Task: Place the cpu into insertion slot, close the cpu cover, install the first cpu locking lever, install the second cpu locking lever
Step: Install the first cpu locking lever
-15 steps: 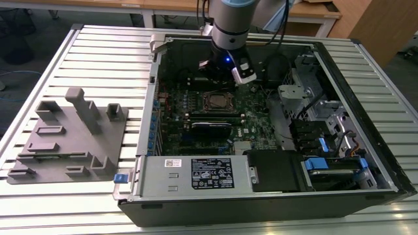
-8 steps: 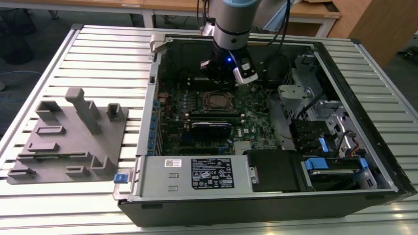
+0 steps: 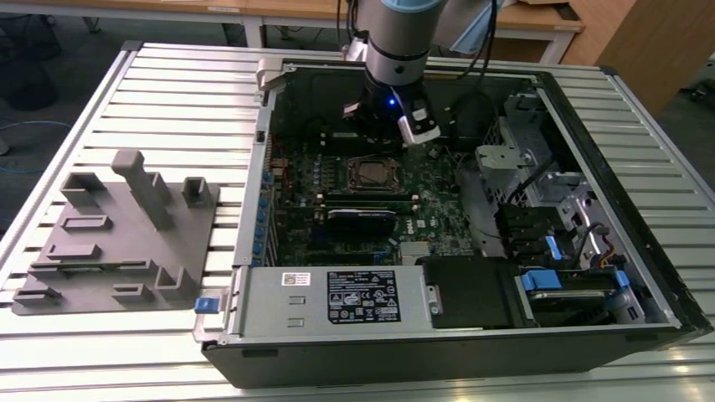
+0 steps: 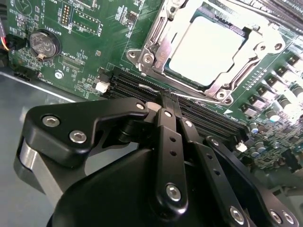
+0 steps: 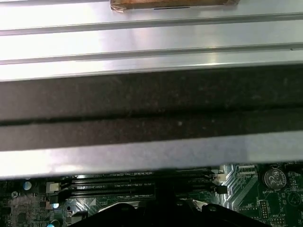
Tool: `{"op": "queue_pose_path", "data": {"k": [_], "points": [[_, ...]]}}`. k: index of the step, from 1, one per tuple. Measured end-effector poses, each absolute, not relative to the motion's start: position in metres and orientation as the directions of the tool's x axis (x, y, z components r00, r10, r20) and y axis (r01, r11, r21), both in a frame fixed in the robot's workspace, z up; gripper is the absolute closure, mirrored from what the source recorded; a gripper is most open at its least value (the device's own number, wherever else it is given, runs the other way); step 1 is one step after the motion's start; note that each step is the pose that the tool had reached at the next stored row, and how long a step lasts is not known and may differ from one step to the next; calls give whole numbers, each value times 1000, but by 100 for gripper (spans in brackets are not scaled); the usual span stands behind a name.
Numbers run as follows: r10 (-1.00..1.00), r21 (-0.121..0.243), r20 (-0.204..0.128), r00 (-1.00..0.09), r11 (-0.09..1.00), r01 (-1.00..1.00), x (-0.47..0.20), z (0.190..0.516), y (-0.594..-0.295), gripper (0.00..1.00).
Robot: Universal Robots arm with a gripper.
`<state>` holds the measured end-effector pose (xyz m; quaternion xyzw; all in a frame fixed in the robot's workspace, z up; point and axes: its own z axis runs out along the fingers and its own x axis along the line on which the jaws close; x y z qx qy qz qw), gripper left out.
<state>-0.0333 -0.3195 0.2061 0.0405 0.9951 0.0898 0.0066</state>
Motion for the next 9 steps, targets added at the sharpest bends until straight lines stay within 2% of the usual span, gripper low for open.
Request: {"op": "queue_pose_path", "data": {"k": [9], "points": [[101, 179, -6, -995, 979, 98, -33, 206, -318, 89]]}}
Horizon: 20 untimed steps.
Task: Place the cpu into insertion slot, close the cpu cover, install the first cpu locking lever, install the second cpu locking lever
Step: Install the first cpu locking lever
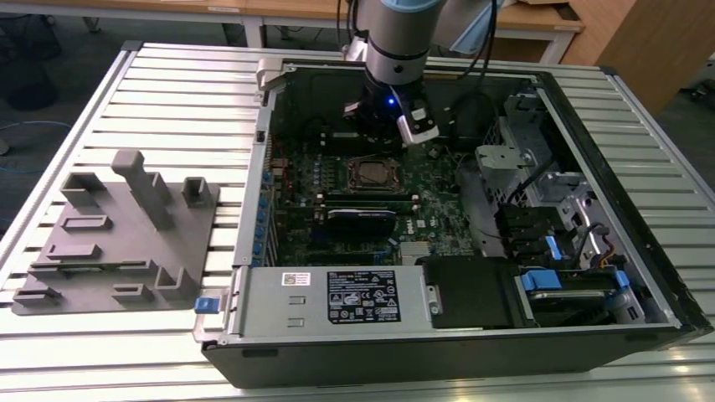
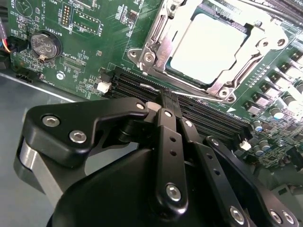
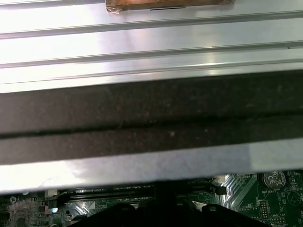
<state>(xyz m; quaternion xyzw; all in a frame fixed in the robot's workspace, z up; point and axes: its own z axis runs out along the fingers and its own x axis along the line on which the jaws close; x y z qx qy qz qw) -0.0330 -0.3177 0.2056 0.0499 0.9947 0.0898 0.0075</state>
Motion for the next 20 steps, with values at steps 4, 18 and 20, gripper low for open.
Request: {"op": "queue_pose_path", "data": {"k": [4, 18, 20], "points": [[111, 179, -6, -994, 978, 108, -32, 204, -318, 89], [131, 168, -7, -991, 977, 128, -32, 203, -317, 89], [142, 168, -7, -990, 976, 139, -32, 202, -317, 89]]}}
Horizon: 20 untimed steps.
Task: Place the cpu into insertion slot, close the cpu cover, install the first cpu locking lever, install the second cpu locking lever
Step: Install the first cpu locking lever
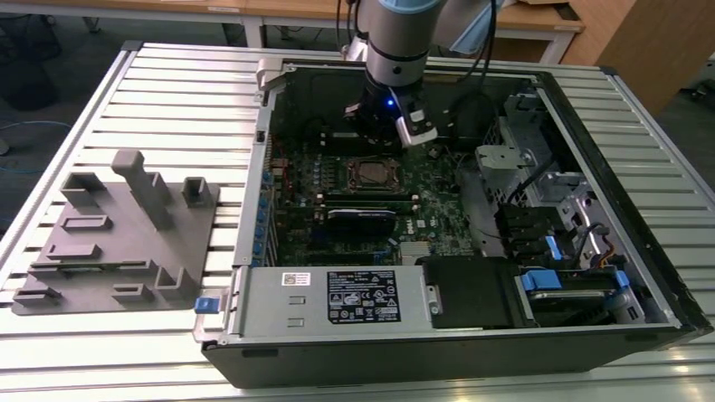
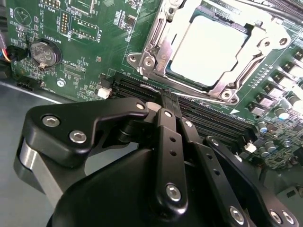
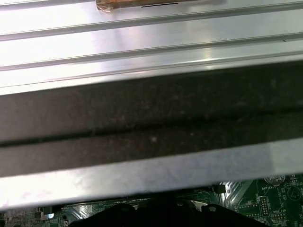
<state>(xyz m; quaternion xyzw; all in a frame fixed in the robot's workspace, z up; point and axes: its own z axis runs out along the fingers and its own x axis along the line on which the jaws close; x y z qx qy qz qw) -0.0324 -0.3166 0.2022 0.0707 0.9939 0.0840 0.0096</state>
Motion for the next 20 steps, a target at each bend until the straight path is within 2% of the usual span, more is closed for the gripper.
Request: {"op": "queue_pose_path", "data": {"k": [6, 20], "points": [[211, 168, -7, -978, 964, 207, -32, 201, -316, 89], [213, 158, -10, -977, 965, 209, -34, 201, -315, 89]]}}
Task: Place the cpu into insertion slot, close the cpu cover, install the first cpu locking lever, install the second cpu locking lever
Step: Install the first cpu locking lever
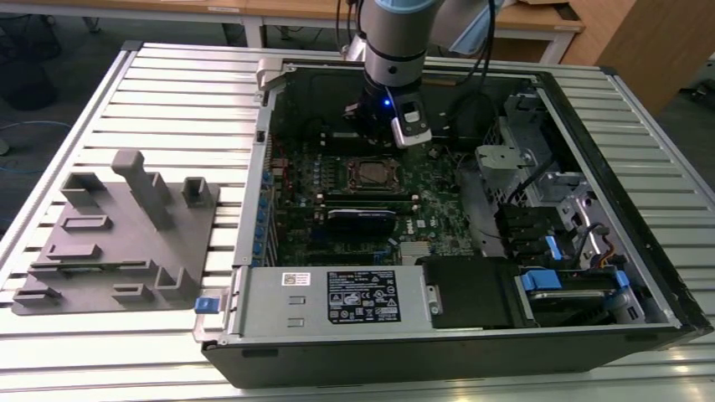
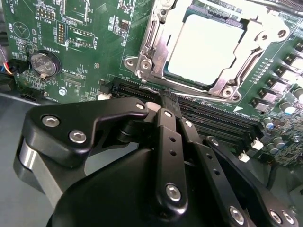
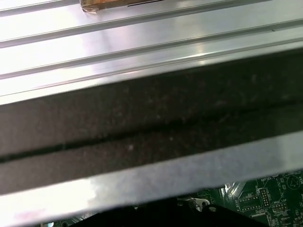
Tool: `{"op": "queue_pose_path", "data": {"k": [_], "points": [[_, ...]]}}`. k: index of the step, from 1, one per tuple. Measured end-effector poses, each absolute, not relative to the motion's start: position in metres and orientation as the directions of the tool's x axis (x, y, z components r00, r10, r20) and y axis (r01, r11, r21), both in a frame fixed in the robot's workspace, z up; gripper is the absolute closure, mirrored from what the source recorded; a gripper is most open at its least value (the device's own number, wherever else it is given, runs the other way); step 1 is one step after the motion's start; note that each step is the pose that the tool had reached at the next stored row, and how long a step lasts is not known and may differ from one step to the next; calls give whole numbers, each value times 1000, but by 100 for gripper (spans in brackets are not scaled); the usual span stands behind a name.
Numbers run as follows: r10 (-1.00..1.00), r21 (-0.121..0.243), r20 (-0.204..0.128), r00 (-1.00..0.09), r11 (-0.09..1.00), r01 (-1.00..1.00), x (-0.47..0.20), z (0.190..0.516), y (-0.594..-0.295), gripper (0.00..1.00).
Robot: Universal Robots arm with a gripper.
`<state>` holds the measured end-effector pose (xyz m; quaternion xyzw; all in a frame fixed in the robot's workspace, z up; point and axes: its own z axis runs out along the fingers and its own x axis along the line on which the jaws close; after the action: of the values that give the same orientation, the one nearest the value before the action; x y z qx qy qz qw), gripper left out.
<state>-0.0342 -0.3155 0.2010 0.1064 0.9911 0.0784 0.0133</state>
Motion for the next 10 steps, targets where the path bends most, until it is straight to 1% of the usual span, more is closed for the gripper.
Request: {"op": "queue_pose_path", "data": {"k": [4, 10], "points": [[213, 145, -13, -977, 967, 209, -34, 201, -315, 89], [213, 144, -16, -977, 967, 208, -34, 200, -314, 89]]}}
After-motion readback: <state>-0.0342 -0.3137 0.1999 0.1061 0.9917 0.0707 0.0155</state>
